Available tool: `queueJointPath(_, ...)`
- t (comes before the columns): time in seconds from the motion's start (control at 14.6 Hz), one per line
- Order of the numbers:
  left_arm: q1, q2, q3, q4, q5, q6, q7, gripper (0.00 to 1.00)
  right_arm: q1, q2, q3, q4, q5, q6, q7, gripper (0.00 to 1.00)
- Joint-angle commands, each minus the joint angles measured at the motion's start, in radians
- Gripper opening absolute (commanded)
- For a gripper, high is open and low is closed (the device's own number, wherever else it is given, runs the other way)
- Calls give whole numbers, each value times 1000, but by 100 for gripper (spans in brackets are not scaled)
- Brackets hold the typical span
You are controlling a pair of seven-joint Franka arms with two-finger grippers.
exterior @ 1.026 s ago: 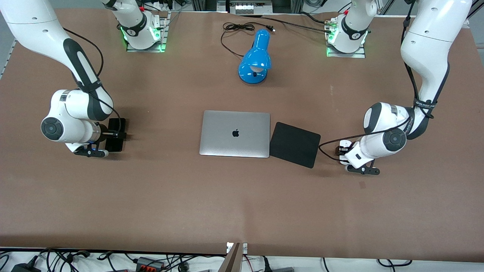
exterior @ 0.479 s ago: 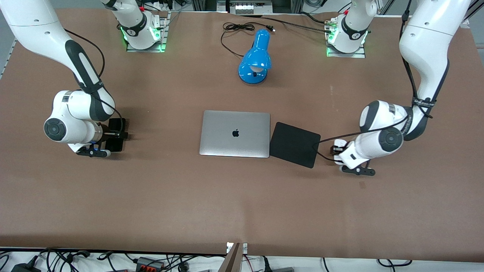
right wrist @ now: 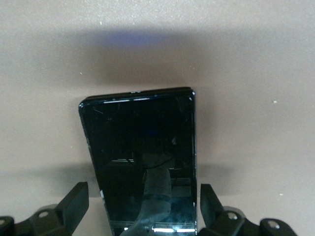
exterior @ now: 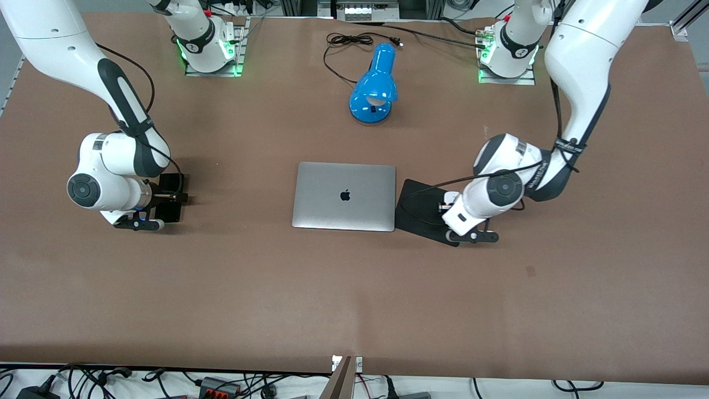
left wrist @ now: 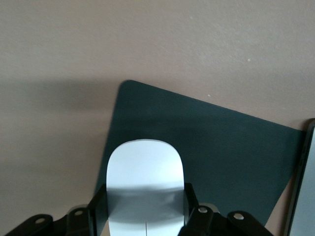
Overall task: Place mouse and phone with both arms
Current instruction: 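Carry the mouse onto the black pad with the left gripper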
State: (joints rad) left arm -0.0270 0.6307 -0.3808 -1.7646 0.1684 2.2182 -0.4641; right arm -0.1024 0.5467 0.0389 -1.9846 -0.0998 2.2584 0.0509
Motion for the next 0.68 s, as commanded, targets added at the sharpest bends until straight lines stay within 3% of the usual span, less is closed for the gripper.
queueJointPath(0.0, -2, 43, 0, 40, 22, -14, -11, 61, -2, 10, 4, -3, -18, 15, -14, 100)
queueJointPath(0.48, -37, 78, 0, 53, 14, 17, -51, 61, -3, 21, 4, 4, -34, 23, -16, 100)
queueJointPath(0.55, -44, 80, 0, 53, 14, 18, -63, 61, -3, 21, 4, 4, -34, 23, -16, 97)
queueJointPath(0.62, -56, 80, 0, 54, 14, 18, -73, 61, -3, 21, 4, 4, -34, 23, -16, 79)
